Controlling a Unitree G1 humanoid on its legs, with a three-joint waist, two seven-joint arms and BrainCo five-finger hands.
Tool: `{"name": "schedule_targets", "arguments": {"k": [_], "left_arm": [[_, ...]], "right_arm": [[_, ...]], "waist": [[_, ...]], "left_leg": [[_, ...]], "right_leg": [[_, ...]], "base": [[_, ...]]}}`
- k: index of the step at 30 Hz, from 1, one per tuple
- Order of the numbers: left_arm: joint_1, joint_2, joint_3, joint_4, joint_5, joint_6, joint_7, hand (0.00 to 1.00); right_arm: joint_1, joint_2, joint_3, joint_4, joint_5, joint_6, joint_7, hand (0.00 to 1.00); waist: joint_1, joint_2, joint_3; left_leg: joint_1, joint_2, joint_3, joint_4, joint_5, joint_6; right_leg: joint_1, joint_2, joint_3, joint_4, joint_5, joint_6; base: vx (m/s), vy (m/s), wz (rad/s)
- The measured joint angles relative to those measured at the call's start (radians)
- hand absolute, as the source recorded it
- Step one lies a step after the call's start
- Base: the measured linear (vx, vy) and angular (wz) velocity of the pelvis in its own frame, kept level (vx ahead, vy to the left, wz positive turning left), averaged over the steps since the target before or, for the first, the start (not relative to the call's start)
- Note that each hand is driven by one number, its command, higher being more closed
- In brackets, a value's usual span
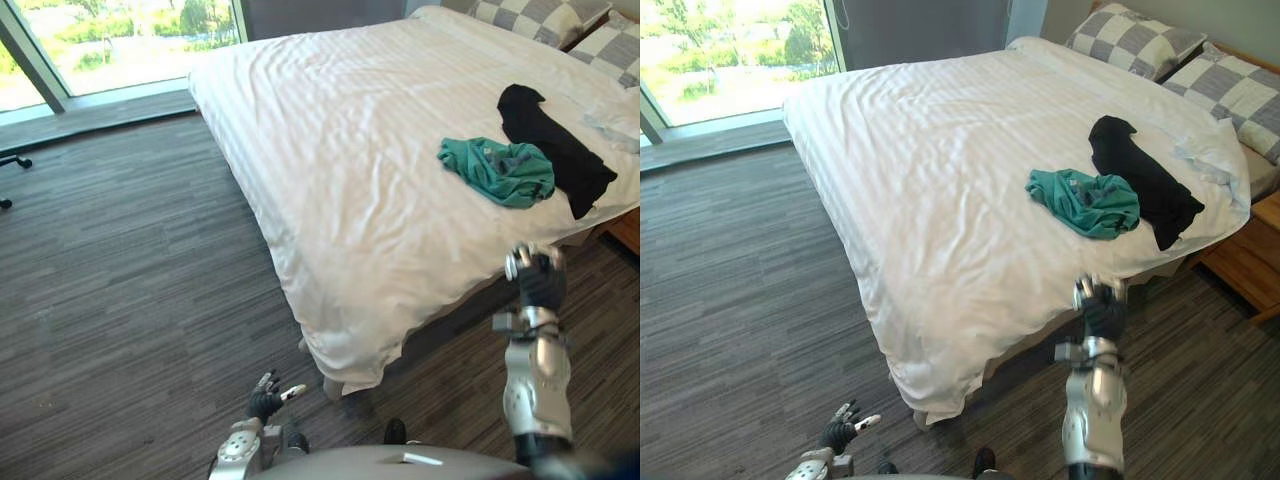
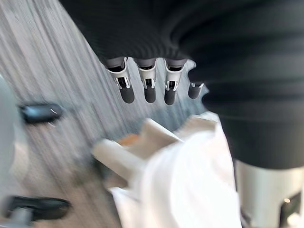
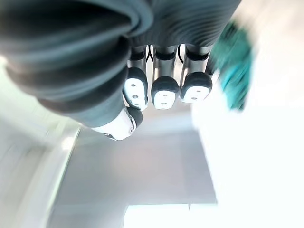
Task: Tidy the bed and pick cloth on bed and put in laundry
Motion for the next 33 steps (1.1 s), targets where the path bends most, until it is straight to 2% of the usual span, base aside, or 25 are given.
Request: {"name": "schedule_targets", "arguments": {"k": [3, 4, 6, 7, 9, 10, 11, 14, 16, 20, 22, 24, 26, 30, 33], "left_arm": [[-0.047, 0.007, -0.010, 0.002, -0.010, -0.002, 0.001, 0.00], [-0.097, 0.006, -0.042, 0.005, -0.023, -0.001, 0.001, 0.00], [-0.155, -0.008, -0.071, 0.004, -0.052, 0.000, 0.001, 0.00], [-0.199, -0.022, -0.077, 0.000, -0.080, 0.003, 0.001, 0.00], [-0.219, -0.035, -0.083, 0.000, -0.093, 0.004, 0.005, 0.00], [-0.238, -0.044, -0.109, 0.001, -0.115, 0.005, 0.010, 0.00], [-0.261, -0.055, -0.124, -0.001, -0.119, 0.005, 0.018, 0.00], [-0.302, -0.086, -0.188, 0.002, -0.158, 0.006, 0.034, 0.00], [-0.330, -0.112, -0.193, -0.003, -0.161, 0.006, 0.034, 0.00], [-0.343, -0.124, -0.162, -0.031, -0.168, 0.011, 0.038, 0.00], [-0.332, -0.129, -0.121, -0.074, -0.168, 0.029, 0.038, 0.00], [-0.310, -0.129, -0.098, -0.124, -0.175, 0.040, 0.039, 0.00], [-0.287, -0.129, -0.087, -0.161, -0.190, 0.050, 0.039, 0.00], [-0.245, -0.122, -0.063, -0.210, -0.197, 0.047, 0.057, 0.00], [-0.224, -0.116, -0.059, -0.248, -0.197, 0.046, 0.071, 0.00]], "right_arm": [[-0.229, -0.054, 0.033, 0.104, 0.102, 0.037, 0.015, 1.00], [-0.404, -0.084, 0.055, 0.198, 0.183, 0.070, 0.016, 1.00], [-0.554, -0.116, 0.061, 0.290, 0.253, 0.102, 0.015, 1.00], [-0.665, -0.124, 0.065, 0.385, 0.308, 0.136, 0.010, 1.00], [-0.719, -0.119, 0.087, 0.474, 0.365, 0.158, 0.004, 1.00], [-0.739, -0.119, 0.100, 0.528, 0.407, 0.176, -0.001, 1.00], [-0.750, -0.119, 0.097, 0.545, 0.424, 0.171, -0.005, 1.00], [-0.832, -0.123, 0.099, 0.521, 0.431, 0.156, -0.001, 1.00], [-0.852, -0.128, 0.097, 0.500, 0.401, 0.154, -0.006, 1.00], [-0.851, -0.147, 0.099, 0.394, 0.304, 0.136, -0.025, 1.00], [-0.815, -0.160, 0.100, 0.294, 0.153, 0.119, -0.042, 1.00], [-0.756, -0.179, 0.100, 0.191, 0.107, 0.102, -0.052, 1.00], [-0.697, -0.204, 0.096, 0.103, 0.108, 0.089, -0.058, 1.00], [-0.523, -0.230, 0.029, -0.049, 0.111, 0.044, -0.059, 1.00], [-0.391, -0.228, -0.024, -0.096, 0.111, 0.022, -0.061, 1.00]], "waist": [[0.012, 0.013, 0.080], [0.024, 0.043, 0.145], [0.038, 0.079, 0.221], [0.060, 0.112, 0.282], [0.077, 0.134, 0.302], [0.094, 0.151, 0.313], [0.101, 0.177, 0.326], [0.088, 0.219, 0.344], [0.088, 0.244, 0.347], [0.092, 0.248, 0.344], [0.096, 0.243, 0.345], [0.096, 0.239, 0.346], [0.095, 0.230, 0.348], [0.086, 0.176, 0.355], [0.058, 0.139, 0.357]], "left_leg": [[-0.045, -0.009, -0.022, 0.002, 0.032, 0.003], [-0.098, -0.015, -0.036, 0.005, 0.059, 0.011], [-0.147, -0.020, -0.050, 0.005, 0.080, 0.018], [-0.187, -0.021, -0.055, 0.006, 0.110, 0.030], [-0.234, -0.022, -0.057, 0.006, 0.118, 0.034], [-0.265, -0.025, -0.058, 0.006, 0.123, 0.037], [-0.293, -0.032, -0.061, 0.006, 0.129, 0.043], [-0.360, -0.060, -0.052, 0.018, 0.136, 0.053], [-0.394, -0.071, -0.051, 0.029, 0.134, 0.051], [-0.468, -0.067, -0.038, 0.037, 0.130, 0.040], [-0.509, -0.054, -0.021, 0.037, 0.134, 0.035], [-0.533, -0.046, -0.011, 0.036, 0.139, 0.029], [-0.546, -0.041, 0.018, 0.037, 0.142, 0.026], [-0.555, -0.033, 0.074, 0.037, 0.134, 0.037], [-0.551, -0.025, 0.097, 0.057, 0.120, 0.042]], "right_leg": [[-0.041, -0.009, -0.014, 0.003, 0.023, -0.006], [-0.088, -0.013, -0.023, 0.005, 0.050, -0.012], [-0.130, -0.014, -0.033, 0.004, 0.071, -0.015], [-0.164, -0.014, -0.038, 0.001, 0.092, -0.025], [-0.210, -0.014, -0.037, 0.000, 0.100, -0.026], [-0.243, -0.016, -0.034, 0.000, 0.110, -0.026], [-0.269, -0.023, -0.033, 0.001, 0.114, -0.026], [-0.342, -0.052, -0.006, 0.001, 0.133, -0.012], [-0.376, -0.065, 0.006, 0.006, 0.137, -0.005], [-0.465, -0.066, 0.024, 0.032, 0.136, -0.004], [-0.511, -0.064, 0.025, 0.043, 0.136, -0.006], [-0.541, -0.060, 0.029, 0.052, 0.136, -0.007], [-0.566, -0.057, 0.046, 0.061, 0.133, -0.011], [-0.600, -0.045, 0.092, 0.061, 0.141, -0.021], [-0.601, -0.038, 0.112, 0.062, 0.142, -0.022]], "base": [[-0.09, 0.030, 0.31], [-0.10, 0.034, 0.30], [-0.08, 0.021, 0.28], [-0.06, 0.008, 0.21], [-0.01, 0.001, 0.10], [0.05, 0.009, 0.09], [0.05, 0.012, 0.07], [0.02, 0.052, -0.06], [-0.02, 0.053, -0.05], [-0.05, 0.027, -0.05], [-0.05, -0.003, 0.02], [0.00, 0.000, -0.03], [0.02, 0.011, -0.17], [0.06, 0.019, -0.32], [0.07, 0.011, -0.24]]}}
